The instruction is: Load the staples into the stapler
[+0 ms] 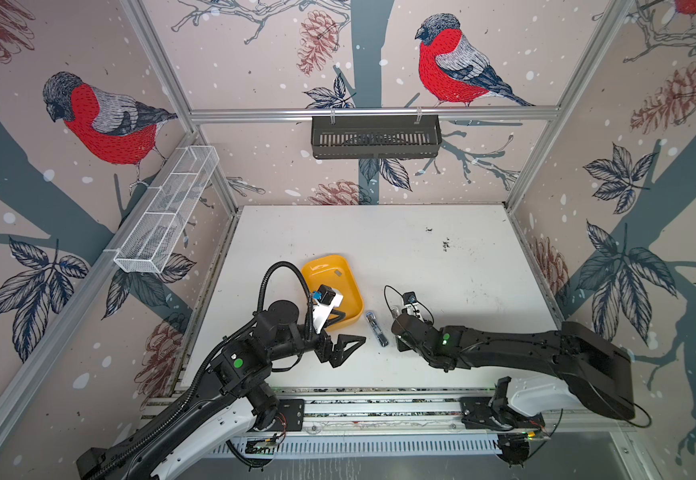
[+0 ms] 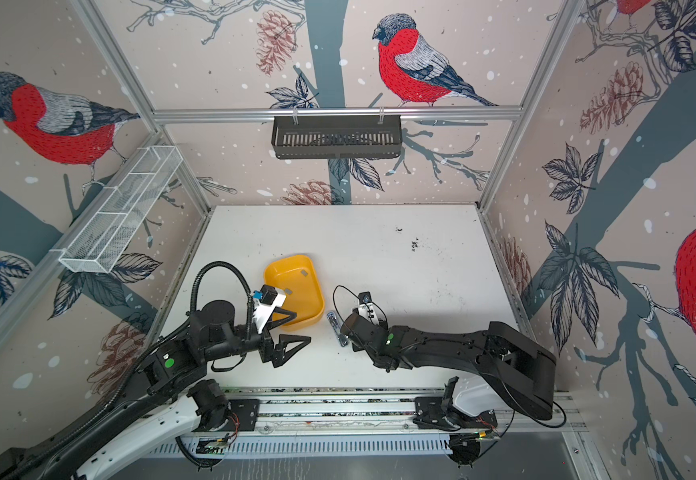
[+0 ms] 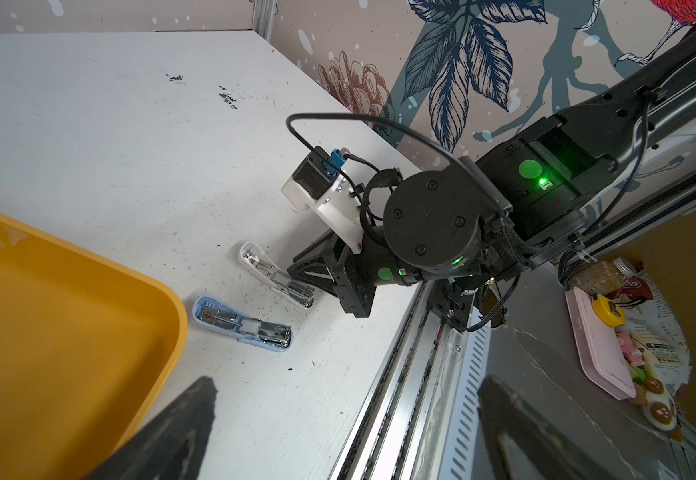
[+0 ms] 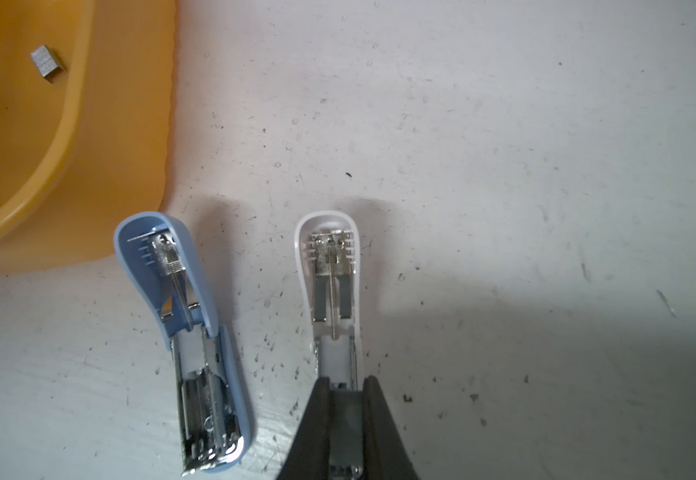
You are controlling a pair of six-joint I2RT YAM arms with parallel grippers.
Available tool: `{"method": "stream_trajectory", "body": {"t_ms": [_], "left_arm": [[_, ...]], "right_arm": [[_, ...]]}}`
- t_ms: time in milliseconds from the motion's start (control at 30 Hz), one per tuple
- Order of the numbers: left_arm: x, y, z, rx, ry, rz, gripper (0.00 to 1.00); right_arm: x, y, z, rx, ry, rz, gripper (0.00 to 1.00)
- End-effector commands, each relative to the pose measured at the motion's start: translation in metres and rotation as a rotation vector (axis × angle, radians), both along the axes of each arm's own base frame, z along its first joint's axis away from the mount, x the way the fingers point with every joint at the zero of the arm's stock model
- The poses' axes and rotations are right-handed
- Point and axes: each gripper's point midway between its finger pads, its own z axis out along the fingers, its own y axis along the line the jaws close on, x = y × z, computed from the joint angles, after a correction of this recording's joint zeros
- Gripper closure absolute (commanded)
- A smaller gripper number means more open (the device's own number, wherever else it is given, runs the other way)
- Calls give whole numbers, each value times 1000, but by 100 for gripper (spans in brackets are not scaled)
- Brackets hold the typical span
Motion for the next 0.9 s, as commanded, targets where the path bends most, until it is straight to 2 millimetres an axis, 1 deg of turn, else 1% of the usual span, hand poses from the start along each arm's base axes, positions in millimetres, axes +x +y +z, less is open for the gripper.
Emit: {"method": "stream_trajectory", "body": {"t_ms": [0,400,867], "left_arm": [[1,-3,7,-23,-25,-7,2],[1,-4,5,-20,-19,-13,2],[1,-5,3,-16,-13,-18,2]], "right_arm": [[3,6,7,49,-34,-8,93],[3,9,9,50,-76,-6,93],[3,9,1,29,-67,-7,93]]}}
